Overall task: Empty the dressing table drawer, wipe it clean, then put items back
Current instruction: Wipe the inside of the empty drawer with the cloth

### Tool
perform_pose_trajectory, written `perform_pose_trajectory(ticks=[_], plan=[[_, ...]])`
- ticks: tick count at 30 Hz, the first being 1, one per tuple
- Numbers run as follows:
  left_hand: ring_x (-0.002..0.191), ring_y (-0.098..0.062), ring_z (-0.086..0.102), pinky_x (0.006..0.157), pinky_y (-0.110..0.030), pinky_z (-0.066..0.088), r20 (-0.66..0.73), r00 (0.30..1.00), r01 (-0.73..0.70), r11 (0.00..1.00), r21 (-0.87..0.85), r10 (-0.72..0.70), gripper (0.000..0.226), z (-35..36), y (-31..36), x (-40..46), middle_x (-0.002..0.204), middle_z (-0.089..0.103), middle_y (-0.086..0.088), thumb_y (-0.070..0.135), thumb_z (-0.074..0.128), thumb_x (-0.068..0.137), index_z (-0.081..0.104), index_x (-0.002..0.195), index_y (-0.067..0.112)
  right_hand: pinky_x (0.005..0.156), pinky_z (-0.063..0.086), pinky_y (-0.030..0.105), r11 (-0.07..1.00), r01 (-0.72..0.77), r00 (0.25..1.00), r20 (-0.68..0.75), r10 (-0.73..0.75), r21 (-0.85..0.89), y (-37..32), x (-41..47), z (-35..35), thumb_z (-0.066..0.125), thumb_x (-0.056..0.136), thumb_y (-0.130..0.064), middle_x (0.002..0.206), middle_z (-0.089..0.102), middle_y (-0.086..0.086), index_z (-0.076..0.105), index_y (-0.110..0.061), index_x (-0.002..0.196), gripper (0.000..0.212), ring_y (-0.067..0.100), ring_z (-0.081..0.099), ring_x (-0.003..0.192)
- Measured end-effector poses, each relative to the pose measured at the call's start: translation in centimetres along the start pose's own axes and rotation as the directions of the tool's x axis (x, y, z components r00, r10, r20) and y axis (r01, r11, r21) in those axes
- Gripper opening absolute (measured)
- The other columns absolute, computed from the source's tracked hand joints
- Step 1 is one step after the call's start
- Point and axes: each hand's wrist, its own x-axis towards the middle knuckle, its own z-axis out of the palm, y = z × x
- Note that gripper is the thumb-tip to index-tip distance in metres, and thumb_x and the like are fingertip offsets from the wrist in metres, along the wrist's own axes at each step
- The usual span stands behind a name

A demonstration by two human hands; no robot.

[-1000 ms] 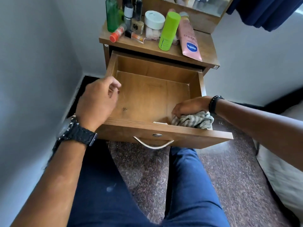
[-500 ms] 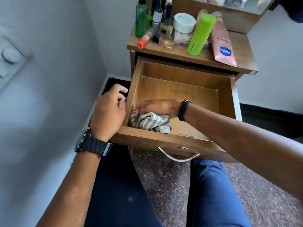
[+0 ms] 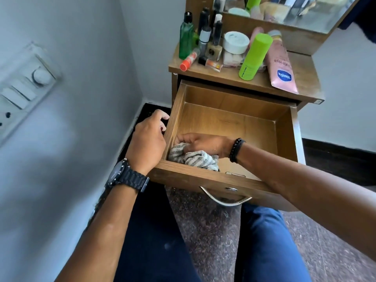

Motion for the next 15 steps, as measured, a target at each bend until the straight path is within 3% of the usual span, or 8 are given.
perform_pose_trajectory(ticks=[2,4,8,10,12,15], plan=[[0.082,-0.019,0.059,0.071,-0.035,0.05,0.004,1.0,0.016,1.0,-0.001,-0.016,0.037,0.0,-0.1,0.1,0.094,0.063,-0.005,-0.008,0.04,0.089,0.052,0.117,0.013,0.053,0.046,0.022,0.992,0.041,0.999,-0.004,-0.042,-0.118,-0.6,-0.3,0.3,0.041,0.094,0.003,0.085,0.059,0.003,0.05,-0.018,0.088,0.024,0.015,0.055,0.067],[0.081,-0.019,0.059,0.07,-0.034,0.05,0.013,0.999,0.042,0.999,-0.019,-0.042,0.038,0.0,-0.1,0.2,0.092,0.062,-0.003,-0.009,0.039,0.087,0.053,0.116,0.013,0.047,0.045,0.016,0.991,0.055,0.998,-0.025,-0.058,-0.124,-0.8,-0.8,0.3,0.04,0.094,0.004,0.08,0.057,0.002,0.049,-0.017,0.085,0.024,0.007,0.056,0.059],[0.081,-0.019,0.06,0.07,-0.03,0.045,0.024,0.992,0.126,0.989,-0.076,-0.125,0.037,-0.2,0.3,0.2,0.089,0.061,0.0,-0.007,0.037,0.086,0.055,0.112,0.013,0.045,0.045,0.012,0.98,0.11,0.994,0.001,-0.112,0.167,-1.0,-2.0,0.7,0.035,0.091,0.015,0.071,0.059,-0.002,0.045,-0.012,0.082,0.03,0.002,0.058,0.053],[0.083,-0.018,0.061,0.071,-0.03,0.047,0.021,0.984,0.176,0.976,-0.126,-0.175,0.037,-0.5,0.5,0.3,0.091,0.064,-0.001,-0.005,0.035,0.087,0.054,0.112,0.014,0.047,0.049,0.013,0.975,0.109,0.994,-0.011,-0.109,0.194,-1.5,-1.9,0.8,0.037,0.088,0.016,0.072,0.063,-0.002,0.05,-0.011,0.085,0.03,0.005,0.061,0.056],[0.084,-0.02,0.065,0.073,-0.033,0.054,0.022,0.968,0.245,0.923,-0.297,-0.25,0.038,-1.0,0.7,0.2,0.093,0.065,-0.007,-0.006,0.032,0.087,0.054,0.111,0.013,0.048,0.052,0.016,0.974,0.089,0.993,-0.101,-0.069,0.21,-2.0,-1.8,0.7,0.04,0.09,0.011,0.079,0.066,0.005,0.054,-0.01,0.092,0.025,0.009,0.065,0.058],[0.088,-0.027,0.065,0.076,-0.035,0.057,0.029,0.925,0.326,0.753,-0.571,-0.379,0.036,-1.8,0.8,0.0,0.094,0.063,-0.014,-0.009,0.029,0.086,0.051,0.108,0.01,0.047,0.055,0.022,0.945,0.072,0.967,-0.253,0.013,0.32,-2.3,-2.9,0.0,0.039,0.094,0.005,0.078,0.069,0.01,0.054,-0.009,0.096,0.02,0.015,0.068,0.056]])
